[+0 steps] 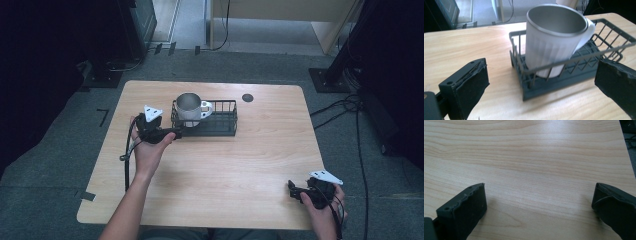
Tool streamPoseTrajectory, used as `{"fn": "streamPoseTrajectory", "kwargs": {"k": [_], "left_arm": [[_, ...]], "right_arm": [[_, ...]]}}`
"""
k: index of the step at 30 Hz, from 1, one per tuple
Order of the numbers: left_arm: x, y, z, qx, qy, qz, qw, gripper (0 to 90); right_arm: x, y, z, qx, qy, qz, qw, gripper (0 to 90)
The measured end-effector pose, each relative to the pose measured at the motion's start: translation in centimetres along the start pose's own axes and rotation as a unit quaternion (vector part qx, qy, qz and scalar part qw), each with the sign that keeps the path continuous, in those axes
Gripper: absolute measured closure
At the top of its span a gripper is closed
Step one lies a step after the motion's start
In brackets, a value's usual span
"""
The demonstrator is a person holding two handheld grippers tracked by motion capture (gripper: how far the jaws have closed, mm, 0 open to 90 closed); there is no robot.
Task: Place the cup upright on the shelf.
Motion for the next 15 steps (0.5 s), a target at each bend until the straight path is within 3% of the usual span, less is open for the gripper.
{"fn": "streamPoseTrajectory", "kwargs": {"k": [7, 15], "left_arm": [[2.4, 1.7, 0.9, -0.004, 0.008, 0.000, 1.0000, 0.0], [6.0, 2.9, 2.3, -0.014, 0.022, 0.017, 0.9995, 0.0]], "right_arm": [[0.0, 0.0, 0.0, 0.000, 0.000, 0.000, 1.0000, 0.0], [0.0, 0.0, 0.0, 0.000, 0.000, 0.000, 1.0000, 0.0]]}}
Point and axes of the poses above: each handheld gripper's, and its own axes: y roughly backward along the jaws, x roughly out of its underside, z roughly to its left, the point moved 8 cm from there along -y, roughly forward along the jaws, and after that the axes turned 7 degrees about x, right-handed, at the moved point
